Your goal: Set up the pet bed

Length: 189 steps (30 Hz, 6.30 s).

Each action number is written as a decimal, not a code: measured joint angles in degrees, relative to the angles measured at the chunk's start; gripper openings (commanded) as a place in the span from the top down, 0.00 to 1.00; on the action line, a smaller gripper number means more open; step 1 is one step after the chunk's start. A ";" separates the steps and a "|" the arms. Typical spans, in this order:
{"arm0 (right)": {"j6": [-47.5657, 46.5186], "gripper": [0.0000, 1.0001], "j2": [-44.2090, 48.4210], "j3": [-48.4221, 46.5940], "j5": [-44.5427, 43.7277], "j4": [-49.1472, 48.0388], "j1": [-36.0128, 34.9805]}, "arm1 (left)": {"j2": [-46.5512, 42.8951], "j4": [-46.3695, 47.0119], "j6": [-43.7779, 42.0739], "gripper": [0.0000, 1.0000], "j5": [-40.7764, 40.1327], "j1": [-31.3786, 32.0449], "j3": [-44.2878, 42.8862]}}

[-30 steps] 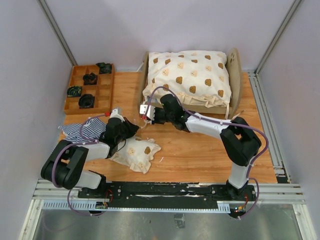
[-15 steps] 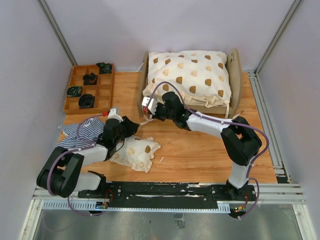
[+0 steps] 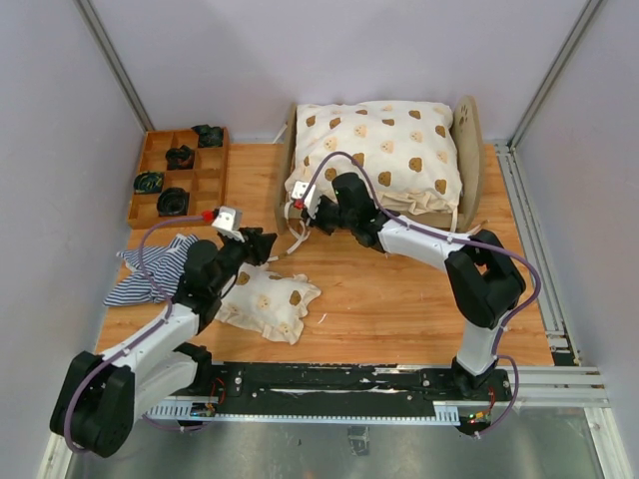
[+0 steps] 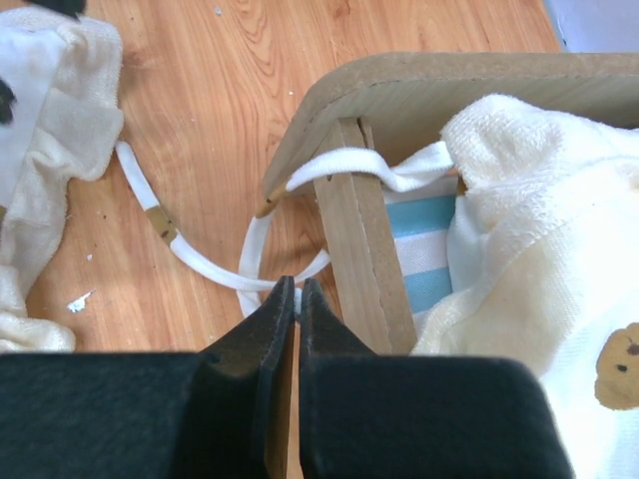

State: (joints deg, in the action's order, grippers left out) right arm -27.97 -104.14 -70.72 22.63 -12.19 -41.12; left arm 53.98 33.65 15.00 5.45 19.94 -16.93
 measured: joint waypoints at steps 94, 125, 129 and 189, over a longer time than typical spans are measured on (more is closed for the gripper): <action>17.70 1.00 -3.87 13.35 10.12 -32.39 3.78 | 30.75 19.08 15.41 0.54 -3.30 3.04 -1.31; 31.61 1.00 -5.16 18.29 1.42 -39.47 3.78 | 47.58 29.86 18.64 0.54 -6.10 2.64 -10.38; 32.24 1.00 -5.18 18.36 1.31 -40.11 3.78 | 49.40 31.08 19.08 0.72 -5.35 2.64 -10.95; -23.43 1.00 -15.45 1.29 20.41 -16.39 3.65 | 23.15 2.43 37.83 0.48 -19.74 2.69 -8.57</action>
State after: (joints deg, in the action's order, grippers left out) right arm -51.40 -119.59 -69.43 43.05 -28.58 -37.47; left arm 77.12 36.07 52.84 -14.28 22.63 -25.50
